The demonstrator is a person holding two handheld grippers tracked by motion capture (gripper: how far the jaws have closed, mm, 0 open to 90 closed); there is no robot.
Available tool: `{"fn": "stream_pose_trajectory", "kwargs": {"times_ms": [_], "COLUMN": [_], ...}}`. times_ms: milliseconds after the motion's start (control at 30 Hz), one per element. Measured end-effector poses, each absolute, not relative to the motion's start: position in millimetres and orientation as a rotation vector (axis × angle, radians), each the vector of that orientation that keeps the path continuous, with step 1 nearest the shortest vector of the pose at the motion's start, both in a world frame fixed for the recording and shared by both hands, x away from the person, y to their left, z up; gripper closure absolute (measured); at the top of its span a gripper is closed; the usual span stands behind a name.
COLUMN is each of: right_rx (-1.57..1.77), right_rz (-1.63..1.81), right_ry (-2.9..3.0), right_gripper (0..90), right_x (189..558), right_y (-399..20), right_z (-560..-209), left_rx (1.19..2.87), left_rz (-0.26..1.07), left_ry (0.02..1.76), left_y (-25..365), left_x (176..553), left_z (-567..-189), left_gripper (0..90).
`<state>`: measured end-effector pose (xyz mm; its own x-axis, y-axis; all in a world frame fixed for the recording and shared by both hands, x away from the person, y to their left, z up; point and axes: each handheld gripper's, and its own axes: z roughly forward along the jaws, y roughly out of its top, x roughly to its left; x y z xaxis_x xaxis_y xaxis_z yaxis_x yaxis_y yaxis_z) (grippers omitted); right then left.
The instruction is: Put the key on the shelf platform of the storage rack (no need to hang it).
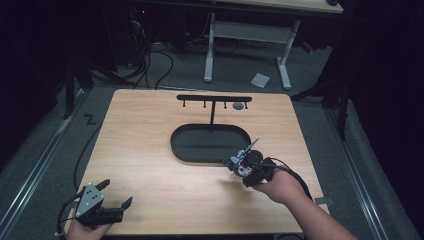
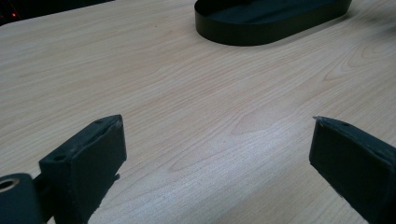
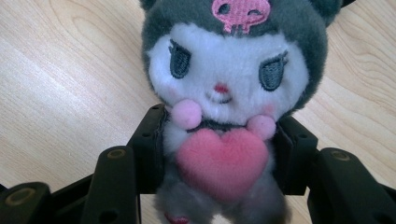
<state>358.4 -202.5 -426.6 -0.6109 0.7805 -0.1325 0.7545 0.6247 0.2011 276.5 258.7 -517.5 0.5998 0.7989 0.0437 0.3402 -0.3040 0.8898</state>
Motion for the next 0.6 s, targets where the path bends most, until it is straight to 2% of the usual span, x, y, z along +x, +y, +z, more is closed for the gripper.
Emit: {"fn": "stream_pose_trajectory", "kwargs": {"times_ms": [600], "right_rx": [1.246], "right_rz": [0.182], "right_ry": [2.626], "right_gripper": [46.7], "right_x": [373.3], "right_y": [-195.0], "right_z": [-418.2], "left_rx": [1.89], "left_rz": [0.617], "left_ry": [0.914], "left_y": [259.4], "left_x": [276.6], "left_z": [-517.5], "left_gripper": [4.5]}}
